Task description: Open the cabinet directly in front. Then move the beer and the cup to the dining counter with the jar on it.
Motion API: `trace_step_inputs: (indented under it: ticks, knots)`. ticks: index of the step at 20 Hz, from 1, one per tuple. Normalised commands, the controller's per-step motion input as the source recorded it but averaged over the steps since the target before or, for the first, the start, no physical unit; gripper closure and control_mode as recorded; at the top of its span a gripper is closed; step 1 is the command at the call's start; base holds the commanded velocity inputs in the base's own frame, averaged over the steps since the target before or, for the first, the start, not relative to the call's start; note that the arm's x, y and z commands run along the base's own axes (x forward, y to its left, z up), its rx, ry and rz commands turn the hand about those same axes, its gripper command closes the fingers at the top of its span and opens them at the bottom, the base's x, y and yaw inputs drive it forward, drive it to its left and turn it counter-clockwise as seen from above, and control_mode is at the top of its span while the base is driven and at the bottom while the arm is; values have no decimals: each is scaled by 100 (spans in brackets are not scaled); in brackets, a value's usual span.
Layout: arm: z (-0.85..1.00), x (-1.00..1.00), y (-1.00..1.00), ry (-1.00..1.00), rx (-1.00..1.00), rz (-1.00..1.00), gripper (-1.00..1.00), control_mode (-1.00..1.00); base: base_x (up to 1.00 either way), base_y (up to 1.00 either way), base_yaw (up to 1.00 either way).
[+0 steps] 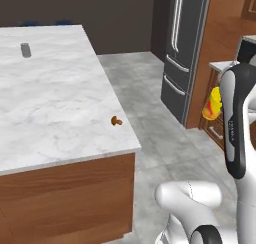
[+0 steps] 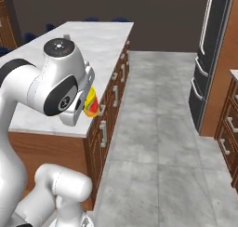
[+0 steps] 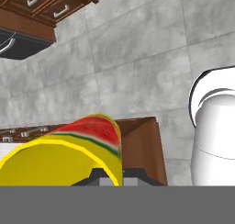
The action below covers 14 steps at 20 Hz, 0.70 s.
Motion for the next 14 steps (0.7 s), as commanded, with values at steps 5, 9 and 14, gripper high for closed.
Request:
trace_step_inputs:
  ticks: [5, 9, 14]
  knots:
    - [0, 0, 0, 0, 0, 0, 100, 100, 41, 33, 19]
    - [0, 0, 0, 0, 0, 0, 100, 100, 3, 42, 17]
    - [0, 0, 0, 0, 0, 0, 100, 100, 12, 42, 16]
